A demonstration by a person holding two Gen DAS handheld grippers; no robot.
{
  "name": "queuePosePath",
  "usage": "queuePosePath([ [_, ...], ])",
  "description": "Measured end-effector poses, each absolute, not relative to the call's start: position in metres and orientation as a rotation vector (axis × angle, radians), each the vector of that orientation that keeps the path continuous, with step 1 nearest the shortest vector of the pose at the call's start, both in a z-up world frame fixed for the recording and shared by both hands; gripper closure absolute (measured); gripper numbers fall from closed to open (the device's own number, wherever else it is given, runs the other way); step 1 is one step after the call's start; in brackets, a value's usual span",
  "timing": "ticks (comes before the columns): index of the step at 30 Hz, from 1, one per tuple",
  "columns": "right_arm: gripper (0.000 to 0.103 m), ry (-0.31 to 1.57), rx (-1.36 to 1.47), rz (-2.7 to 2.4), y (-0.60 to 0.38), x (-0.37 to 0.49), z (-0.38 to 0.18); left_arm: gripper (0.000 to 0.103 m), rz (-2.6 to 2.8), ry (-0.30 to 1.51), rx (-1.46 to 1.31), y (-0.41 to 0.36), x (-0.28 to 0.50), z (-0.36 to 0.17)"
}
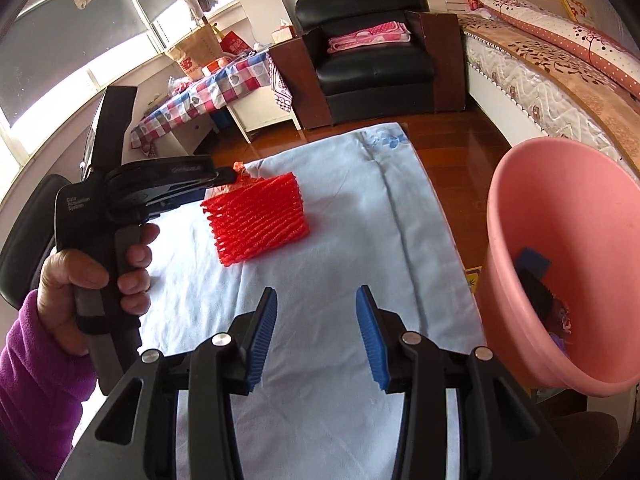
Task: Collect trash
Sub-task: 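Move both open tools back over the red net and plastic bag on the table, then close the left tool on the white-orange plastic bag while the right tool moves toward the red foam net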
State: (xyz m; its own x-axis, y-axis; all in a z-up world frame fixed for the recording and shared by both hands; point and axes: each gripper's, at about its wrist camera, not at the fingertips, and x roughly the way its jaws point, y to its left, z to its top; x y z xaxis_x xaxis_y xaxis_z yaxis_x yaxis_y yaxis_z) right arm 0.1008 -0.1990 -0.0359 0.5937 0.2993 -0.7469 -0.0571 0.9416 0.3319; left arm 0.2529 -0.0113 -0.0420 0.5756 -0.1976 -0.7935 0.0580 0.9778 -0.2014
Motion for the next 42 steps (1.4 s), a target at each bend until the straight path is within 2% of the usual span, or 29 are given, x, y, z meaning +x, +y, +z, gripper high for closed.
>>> queuePosePath([
  [8,0.062,0.929,0.296,0.221,-0.191,0.111,-0.04,0.065,-0.234,0.954,-0.16,-0.018,0.239,-0.048],
  [25,0.06,0.945,0.322,0.244,-0.186,0.105,-0.043,0.068,-0.306,0.929,-0.156,-0.029,0.158,-0.05],
  [29,0.059,0.953,0.333,0.247,-0.187,0.099,-0.045,0.072,-0.265,0.904,-0.17,-0.019,0.141,-0.047],
  [38,0.059,0.983,0.387,0.278,-0.186,0.092,-0.049,0.074,-0.19,0.883,-0.165,0.008,0.1,-0.048],
  [42,0.055,0.99,0.397,0.292,-0.183,0.088,-0.049,0.074,-0.172,0.879,-0.153,0.013,0.083,-0.047],
])
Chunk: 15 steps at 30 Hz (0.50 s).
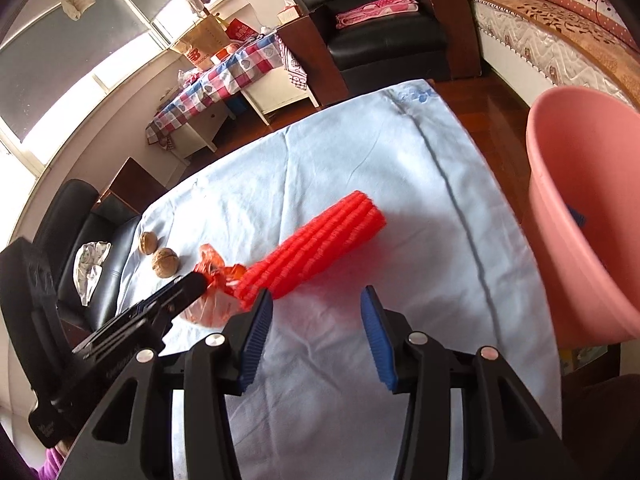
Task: Collect trash
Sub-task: 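Close the left tool on the white-orange plastic bag while the right tool moves toward the red foam net, then grasp the red foam net with the right tool while the left tool holds the plastic bag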
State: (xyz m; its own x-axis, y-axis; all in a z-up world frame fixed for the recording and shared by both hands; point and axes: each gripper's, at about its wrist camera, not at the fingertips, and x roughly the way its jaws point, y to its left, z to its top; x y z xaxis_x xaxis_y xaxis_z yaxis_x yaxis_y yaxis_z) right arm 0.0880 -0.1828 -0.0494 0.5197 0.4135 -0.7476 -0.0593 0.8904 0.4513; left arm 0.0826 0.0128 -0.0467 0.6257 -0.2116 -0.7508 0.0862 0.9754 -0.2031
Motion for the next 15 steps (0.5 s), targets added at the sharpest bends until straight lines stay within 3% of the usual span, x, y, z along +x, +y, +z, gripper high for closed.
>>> queuePosePath([
  [12,0.055,1.005,0.391,0.296,-0.177,0.081,-0.05,0.072,-0.128,0.793,-0.083,0.003,0.064,-0.051],
  [15,0.055,1.011,0.395,0.292,-0.176,0.082,-0.051,0.061,-0.121,0.794,-0.08,0.002,0.065,-0.053],
])
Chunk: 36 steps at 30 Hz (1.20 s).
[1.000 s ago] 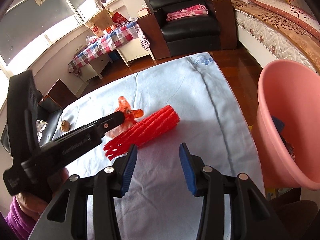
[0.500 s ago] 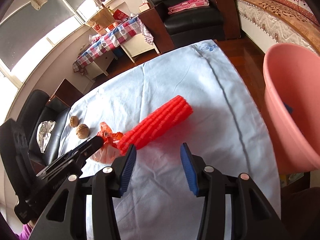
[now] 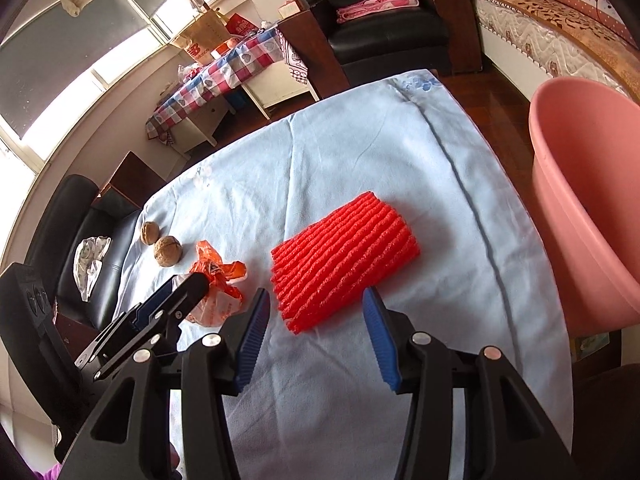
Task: Collect trash
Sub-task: 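Grasp the red foam net with the right tool while the left tool holds the plastic bag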
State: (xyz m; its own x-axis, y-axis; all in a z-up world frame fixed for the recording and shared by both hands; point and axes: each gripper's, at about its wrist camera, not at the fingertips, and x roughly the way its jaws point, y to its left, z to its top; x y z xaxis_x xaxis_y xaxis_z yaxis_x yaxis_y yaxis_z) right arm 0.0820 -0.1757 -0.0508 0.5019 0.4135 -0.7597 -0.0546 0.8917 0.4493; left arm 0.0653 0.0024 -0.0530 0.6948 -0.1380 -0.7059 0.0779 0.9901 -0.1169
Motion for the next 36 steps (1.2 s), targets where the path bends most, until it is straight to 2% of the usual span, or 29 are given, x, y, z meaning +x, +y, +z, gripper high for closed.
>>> queuePosePath([
  [8,0.055,1.028,0.403,0.272,-0.173,0.088,-0.055,0.046,-0.141,0.828,-0.106,0.006,0.07,-0.059],
  [11,0.055,1.03,0.423,0.258,-0.173,0.094,-0.055,0.046,-0.155,0.833,-0.096,0.005,0.07,-0.06],
  [22,0.057,1.023,0.379,0.179,-0.16,0.108,-0.061,0.047,-0.166,0.836,-0.096,0.001,0.071,-0.062],
  [27,0.057,1.016,0.372,0.164,-0.159,0.11,-0.061,0.059,-0.173,0.821,-0.096,0.001,0.069,-0.059],
  [36,0.057,1.037,0.467,0.126,-0.176,0.113,-0.068,0.061,-0.176,0.819,-0.1,0.002,0.067,-0.057],
])
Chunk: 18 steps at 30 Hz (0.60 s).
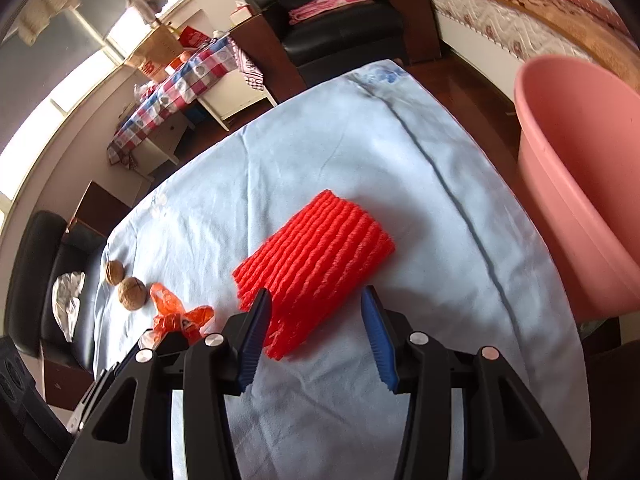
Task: Collect trash
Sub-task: 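Grasp the red foam net with the right tool while the left tool holds the plastic bag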
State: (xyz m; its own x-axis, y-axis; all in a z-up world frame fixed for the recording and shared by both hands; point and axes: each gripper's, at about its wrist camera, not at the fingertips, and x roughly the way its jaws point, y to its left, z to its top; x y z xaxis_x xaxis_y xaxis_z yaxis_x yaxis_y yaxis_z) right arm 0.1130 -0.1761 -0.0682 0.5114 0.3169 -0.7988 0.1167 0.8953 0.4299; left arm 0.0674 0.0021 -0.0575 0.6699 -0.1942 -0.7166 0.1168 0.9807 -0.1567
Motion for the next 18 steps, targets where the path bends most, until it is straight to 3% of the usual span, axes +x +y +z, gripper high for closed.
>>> queuePosePath([
  [13,0.054,1.024,0.436,0.094,-0.164,0.132,-0.066,0.061,-0.178,0.821,-0.11,0.002,0.068,-0.056],
  [16,0.064,1.018,0.39,0.073,-0.16,0.132,-0.067,0.061,-0.179,0.822,-0.113,0.003,0.068,-0.056],
  [18,0.081,1.018,0.36,0.072,-0.157,0.135,-0.067,0.061,-0.179,0.822,-0.114,0.002,0.068,-0.057],
])
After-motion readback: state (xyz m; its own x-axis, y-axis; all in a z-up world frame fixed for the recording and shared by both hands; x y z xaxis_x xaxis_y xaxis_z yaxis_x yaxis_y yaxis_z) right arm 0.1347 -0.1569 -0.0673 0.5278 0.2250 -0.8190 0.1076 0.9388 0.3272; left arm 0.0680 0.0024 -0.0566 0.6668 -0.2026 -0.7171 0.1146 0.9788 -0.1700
